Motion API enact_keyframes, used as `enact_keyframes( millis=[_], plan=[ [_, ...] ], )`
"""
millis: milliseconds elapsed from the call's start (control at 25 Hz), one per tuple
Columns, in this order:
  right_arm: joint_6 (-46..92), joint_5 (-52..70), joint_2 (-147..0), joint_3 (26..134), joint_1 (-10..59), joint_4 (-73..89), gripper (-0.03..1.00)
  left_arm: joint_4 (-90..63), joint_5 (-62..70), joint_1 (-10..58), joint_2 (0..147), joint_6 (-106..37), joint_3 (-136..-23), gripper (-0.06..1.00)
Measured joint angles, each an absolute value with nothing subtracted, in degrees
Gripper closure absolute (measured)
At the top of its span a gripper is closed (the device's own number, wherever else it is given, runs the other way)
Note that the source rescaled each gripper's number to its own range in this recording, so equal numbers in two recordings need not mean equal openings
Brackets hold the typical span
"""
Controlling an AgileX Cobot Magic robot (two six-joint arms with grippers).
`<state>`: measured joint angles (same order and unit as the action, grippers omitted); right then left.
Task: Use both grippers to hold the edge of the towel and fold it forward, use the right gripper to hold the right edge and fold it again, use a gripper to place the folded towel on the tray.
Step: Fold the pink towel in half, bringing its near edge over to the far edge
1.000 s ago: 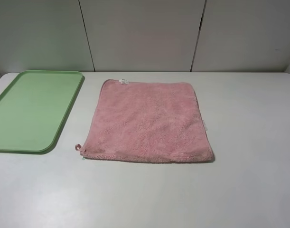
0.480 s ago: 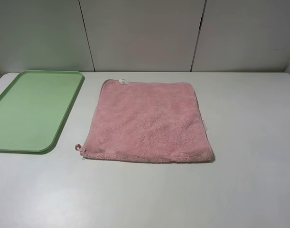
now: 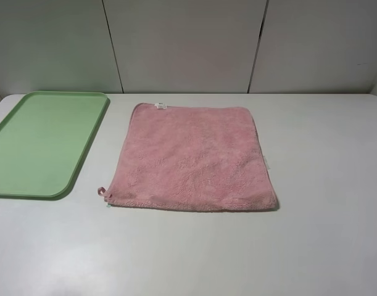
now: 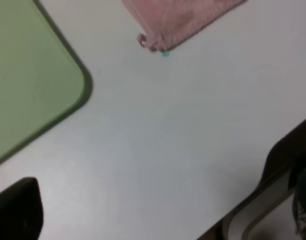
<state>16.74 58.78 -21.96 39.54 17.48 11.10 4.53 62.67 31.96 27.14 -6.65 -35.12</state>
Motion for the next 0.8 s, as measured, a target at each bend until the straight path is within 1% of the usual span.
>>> enact_keyframes(
  millis=[320,560,800],
  plan=[
    [25.9,57.4,-32.8,40.0,24.3,10.9,-0.03,14.8,62.7,42.8,34.7,-6.6,-35.1,-0.05],
    [34.1,54.1,-40.4,40.0,25.8,9.2,-0.03,22.4,62.6,49.2,39.7,-6.6,-35.1,-0.05],
    [41.4,50.9,-47.7,40.0,25.8,4.9,-0.03,31.4,62.7,54.8,44.2,-6.7,-35.1,-0.05]
  ],
)
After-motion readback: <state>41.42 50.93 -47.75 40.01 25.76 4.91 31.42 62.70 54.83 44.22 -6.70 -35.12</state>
